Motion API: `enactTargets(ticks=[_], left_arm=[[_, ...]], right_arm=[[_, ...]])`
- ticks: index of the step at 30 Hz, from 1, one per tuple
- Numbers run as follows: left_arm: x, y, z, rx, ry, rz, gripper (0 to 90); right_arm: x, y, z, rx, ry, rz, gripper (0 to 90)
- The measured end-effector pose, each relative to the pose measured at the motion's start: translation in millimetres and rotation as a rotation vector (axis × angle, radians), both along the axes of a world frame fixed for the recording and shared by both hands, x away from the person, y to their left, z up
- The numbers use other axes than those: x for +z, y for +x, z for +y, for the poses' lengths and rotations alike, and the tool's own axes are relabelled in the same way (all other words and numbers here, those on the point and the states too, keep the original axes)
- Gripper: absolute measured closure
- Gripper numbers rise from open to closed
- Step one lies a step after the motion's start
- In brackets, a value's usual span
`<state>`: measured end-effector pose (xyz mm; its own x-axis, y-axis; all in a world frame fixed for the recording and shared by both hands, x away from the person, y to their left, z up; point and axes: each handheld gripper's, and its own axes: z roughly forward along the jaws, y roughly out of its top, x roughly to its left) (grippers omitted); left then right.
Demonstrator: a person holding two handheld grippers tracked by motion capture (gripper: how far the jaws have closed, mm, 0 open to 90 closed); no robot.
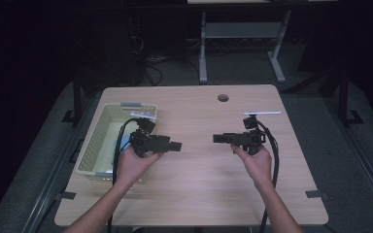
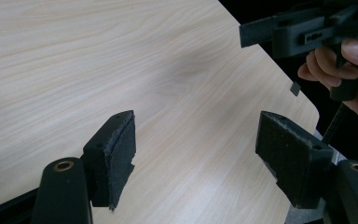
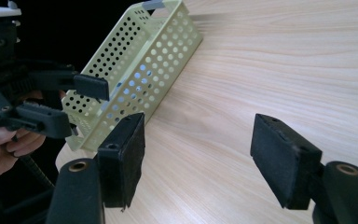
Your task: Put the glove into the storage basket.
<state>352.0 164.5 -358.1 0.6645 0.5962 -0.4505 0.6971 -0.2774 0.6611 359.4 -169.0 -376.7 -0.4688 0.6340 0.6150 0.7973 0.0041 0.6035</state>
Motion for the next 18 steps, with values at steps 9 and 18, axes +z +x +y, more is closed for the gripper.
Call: enactTargets(ticks=[9,18], left_arm=[[-8.5,-4.9,-14.5,-0.037,0.000,0.019,27.8],[-15.8,-9.2,-26.3,-0.072,-0.009,0.035,26.7]], right_arm=[[-6.0,-5.9,-21.3,-0.044,0.003,0.013,33.5],[-9.2,-8.8,-37.0,-0.073,-0.003,0.016,31.1]])
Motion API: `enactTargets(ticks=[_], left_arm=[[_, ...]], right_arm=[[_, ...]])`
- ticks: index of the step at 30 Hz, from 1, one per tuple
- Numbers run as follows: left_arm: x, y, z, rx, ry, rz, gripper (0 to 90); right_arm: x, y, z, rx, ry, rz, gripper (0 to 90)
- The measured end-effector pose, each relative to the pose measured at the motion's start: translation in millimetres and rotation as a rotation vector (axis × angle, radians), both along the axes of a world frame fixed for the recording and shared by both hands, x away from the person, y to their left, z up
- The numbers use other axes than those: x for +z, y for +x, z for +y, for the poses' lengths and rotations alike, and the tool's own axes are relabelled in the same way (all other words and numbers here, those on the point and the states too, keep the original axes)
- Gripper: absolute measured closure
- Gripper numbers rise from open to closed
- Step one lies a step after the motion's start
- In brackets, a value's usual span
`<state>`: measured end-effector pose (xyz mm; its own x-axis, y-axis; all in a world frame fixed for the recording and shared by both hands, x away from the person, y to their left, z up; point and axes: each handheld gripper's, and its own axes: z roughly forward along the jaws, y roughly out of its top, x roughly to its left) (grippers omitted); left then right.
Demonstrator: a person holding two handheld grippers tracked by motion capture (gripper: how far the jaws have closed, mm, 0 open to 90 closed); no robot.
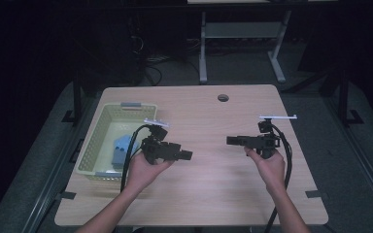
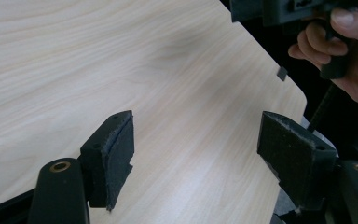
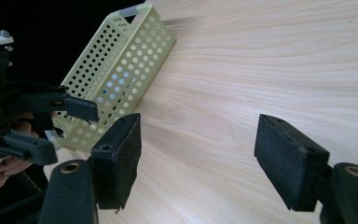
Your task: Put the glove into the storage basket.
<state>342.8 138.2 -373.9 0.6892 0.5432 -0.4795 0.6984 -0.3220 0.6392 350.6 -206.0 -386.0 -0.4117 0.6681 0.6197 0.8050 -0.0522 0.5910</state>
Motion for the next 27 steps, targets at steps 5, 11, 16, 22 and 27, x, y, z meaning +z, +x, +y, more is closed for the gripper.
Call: enactTargets(ticks=[5,11,16,22,27], left_arm=[[-3.2,-3.2,-3.2,-0.013,-0.008,0.002,25.9],[-8.2,-8.1,-8.9,-0.025,-0.016,0.006,24.7],[-13.9,-13.4,-14.5,-0.038,-0.022,0.014,24.6],[-21.4,-21.6,-21.1,-0.061,-0.014,0.013,24.7],[-30.9,-31.3,-27.3,-0.086,-0.010,0.004,24.7]], right_arm=[[-4.2,-2.8,-11.5,-0.023,0.000,0.008,31.1],[-10.5,-7.2,-23.5,-0.046,0.002,0.023,30.7],[-14.6,-10.4,-30.2,-0.051,-0.007,0.030,30.6],[-22.0,-15.7,-34.3,-0.050,-0.003,0.042,29.9],[-31.8,-25.6,-41.0,-0.055,0.006,0.042,29.9]])
